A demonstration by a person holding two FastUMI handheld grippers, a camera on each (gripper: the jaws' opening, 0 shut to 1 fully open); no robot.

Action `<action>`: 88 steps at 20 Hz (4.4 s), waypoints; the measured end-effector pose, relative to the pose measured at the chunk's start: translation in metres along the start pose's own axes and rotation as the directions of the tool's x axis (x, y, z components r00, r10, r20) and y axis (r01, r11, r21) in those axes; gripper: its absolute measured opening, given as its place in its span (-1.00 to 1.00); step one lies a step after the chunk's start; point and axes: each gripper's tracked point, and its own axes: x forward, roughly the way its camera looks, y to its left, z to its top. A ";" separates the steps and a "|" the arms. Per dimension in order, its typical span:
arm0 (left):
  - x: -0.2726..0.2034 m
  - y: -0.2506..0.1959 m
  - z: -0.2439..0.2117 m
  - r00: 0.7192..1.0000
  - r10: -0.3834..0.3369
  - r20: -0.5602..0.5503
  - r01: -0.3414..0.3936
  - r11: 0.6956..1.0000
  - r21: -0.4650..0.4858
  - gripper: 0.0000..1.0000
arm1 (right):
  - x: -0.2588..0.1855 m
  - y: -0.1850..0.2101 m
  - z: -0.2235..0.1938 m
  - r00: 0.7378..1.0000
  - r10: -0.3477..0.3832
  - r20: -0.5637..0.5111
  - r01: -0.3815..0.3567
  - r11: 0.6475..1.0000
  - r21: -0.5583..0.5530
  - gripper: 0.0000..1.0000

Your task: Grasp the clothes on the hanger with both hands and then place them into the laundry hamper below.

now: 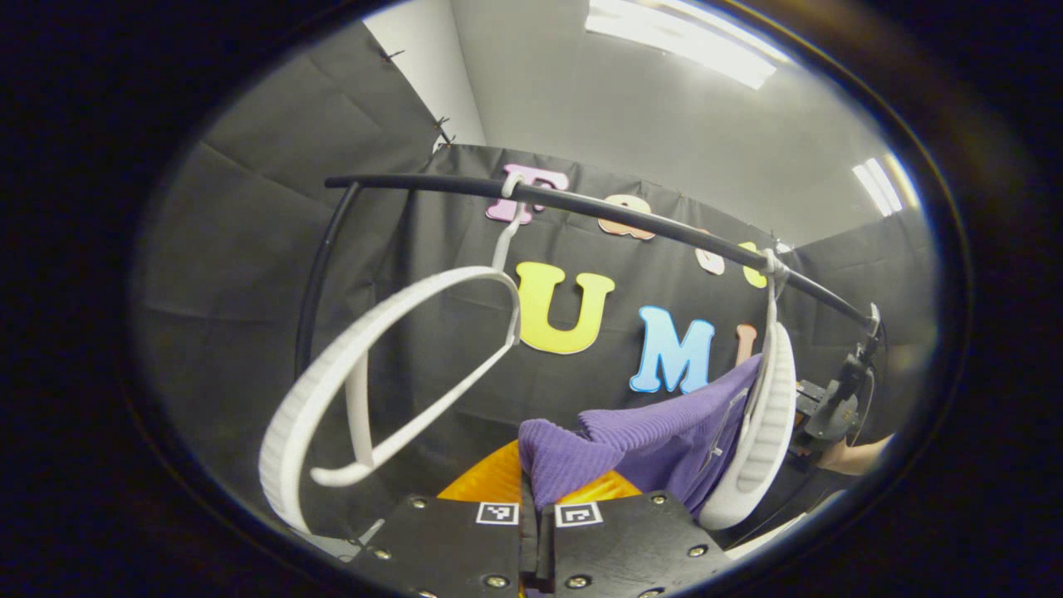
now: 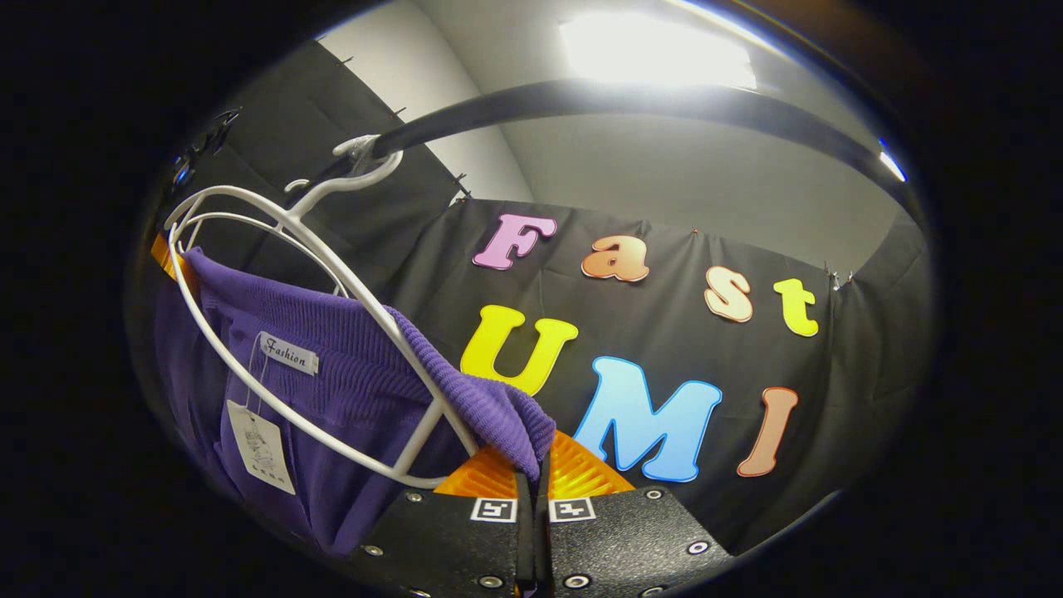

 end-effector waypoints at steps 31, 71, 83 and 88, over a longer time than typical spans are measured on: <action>-0.175 -0.085 -0.052 0.979 0.202 -0.028 -0.204 0.966 -0.161 -0.99 | -0.177 0.004 -0.028 0.973 0.104 -0.207 -0.043 0.960 0.277 -1.00; -0.228 -0.038 -0.425 0.702 -0.110 -0.704 0.201 0.979 0.047 -0.89 | -0.466 0.270 -0.247 0.362 0.218 -0.906 0.421 0.829 0.367 -0.99; -0.231 -0.031 -0.436 0.671 -0.088 -0.736 0.207 0.976 0.073 -0.96 | -0.465 0.274 -0.245 0.324 0.244 -0.914 0.444 0.814 0.375 -0.92; -0.242 -0.026 -0.427 0.660 -0.092 -0.746 0.244 0.965 0.097 -0.77 | -0.479 0.273 -0.236 0.298 0.279 -0.913 0.455 0.799 0.393 -0.64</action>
